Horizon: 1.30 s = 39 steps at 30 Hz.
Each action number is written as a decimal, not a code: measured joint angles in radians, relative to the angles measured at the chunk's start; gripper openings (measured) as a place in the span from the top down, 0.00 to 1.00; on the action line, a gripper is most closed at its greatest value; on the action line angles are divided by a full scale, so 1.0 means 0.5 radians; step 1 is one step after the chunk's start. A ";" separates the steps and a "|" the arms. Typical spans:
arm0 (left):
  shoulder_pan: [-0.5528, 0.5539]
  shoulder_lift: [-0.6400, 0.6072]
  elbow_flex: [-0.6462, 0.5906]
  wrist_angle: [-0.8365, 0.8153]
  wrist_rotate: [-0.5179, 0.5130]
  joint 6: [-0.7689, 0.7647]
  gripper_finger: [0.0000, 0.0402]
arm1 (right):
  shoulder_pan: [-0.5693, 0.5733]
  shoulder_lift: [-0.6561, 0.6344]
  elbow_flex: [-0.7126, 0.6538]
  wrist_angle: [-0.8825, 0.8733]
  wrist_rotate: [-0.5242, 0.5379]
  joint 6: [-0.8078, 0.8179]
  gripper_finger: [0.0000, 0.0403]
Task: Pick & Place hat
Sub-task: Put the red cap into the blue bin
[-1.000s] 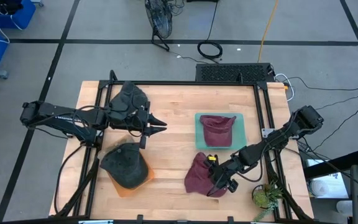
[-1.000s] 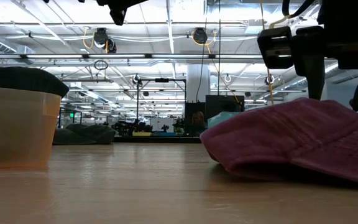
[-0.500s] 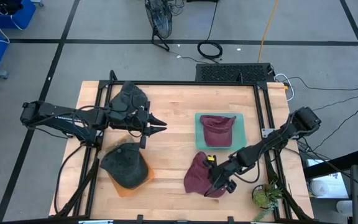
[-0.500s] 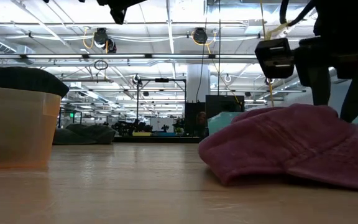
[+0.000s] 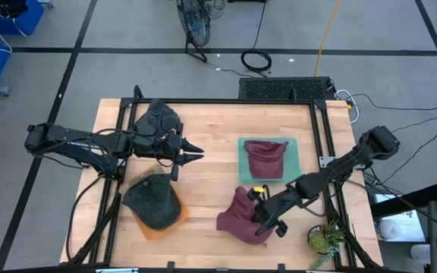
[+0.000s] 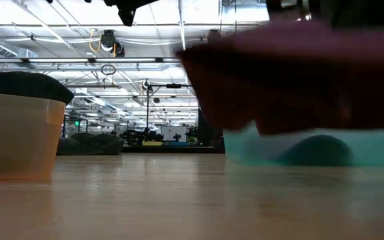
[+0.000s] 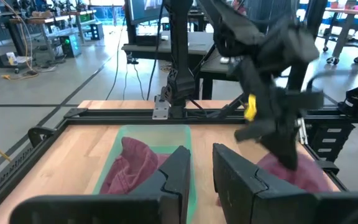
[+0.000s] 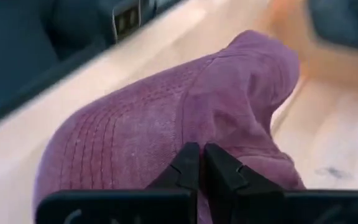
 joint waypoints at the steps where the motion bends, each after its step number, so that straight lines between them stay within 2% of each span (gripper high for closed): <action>1: 0.000 0.000 0.000 0.001 0.000 0.000 0.82 | 0.000 -0.036 0.027 -0.014 0.006 0.003 0.99; 5: 0.000 0.000 0.001 -0.001 0.000 0.000 0.82 | 0.002 -0.203 0.148 -0.158 0.216 0.087 0.99; 9: 0.000 0.000 0.001 -0.002 0.000 -0.002 0.82 | 0.001 -0.401 0.223 -0.429 0.559 0.282 0.99; 12: 0.000 0.000 0.001 -0.002 0.000 -0.004 0.82 | -0.020 -0.546 0.231 -0.659 0.894 0.487 0.99; 15: 0.000 0.000 0.001 0.000 0.000 -0.007 0.82 | -0.093 -0.639 0.231 -0.912 1.055 0.646 0.99; 22: 0.000 0.000 0.001 0.002 0.000 -0.008 0.82 | -0.381 -0.676 0.139 -1.157 1.000 0.764 0.99; 26: 0.000 0.000 0.001 0.002 0.001 -0.008 0.82 | -0.542 -0.676 0.033 -1.147 0.884 0.738 0.99; 36: 0.000 0.000 0.001 0.002 0.001 -0.007 0.82 | -0.844 -0.676 -0.222 -1.061 0.881 0.799 0.99; 39: 0.000 0.000 0.001 0.002 0.001 -0.008 0.82 | -0.885 -0.676 -0.325 -0.970 0.799 0.780 0.99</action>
